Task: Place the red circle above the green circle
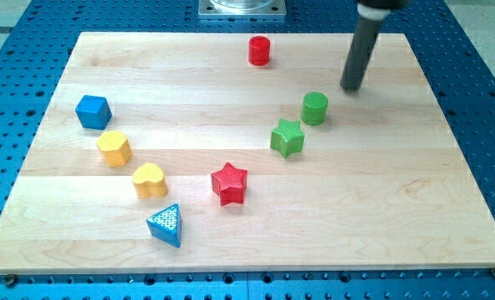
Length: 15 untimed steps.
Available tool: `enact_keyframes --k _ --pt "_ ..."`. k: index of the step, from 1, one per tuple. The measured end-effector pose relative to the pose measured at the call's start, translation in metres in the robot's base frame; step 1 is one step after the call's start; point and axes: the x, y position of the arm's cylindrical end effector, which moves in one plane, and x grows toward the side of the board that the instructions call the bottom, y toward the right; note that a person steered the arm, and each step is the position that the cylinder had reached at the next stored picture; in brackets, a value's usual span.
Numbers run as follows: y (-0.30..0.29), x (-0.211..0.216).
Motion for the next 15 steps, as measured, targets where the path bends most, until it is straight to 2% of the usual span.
enact_keyframes --k 1,3,4,5,7,9,11,12,13,14,15 --pt "0.003 -0.096" --pt "-0.025 -0.096" --pt "-0.092 -0.095" --pt "-0.086 -0.062" --pt "-0.186 -0.061" --pt "-0.172 -0.064" --pt "-0.213 -0.064" --pt "-0.173 -0.090" --pt "-0.111 -0.080" --pt "-0.126 -0.076" --pt "-0.127 -0.090"
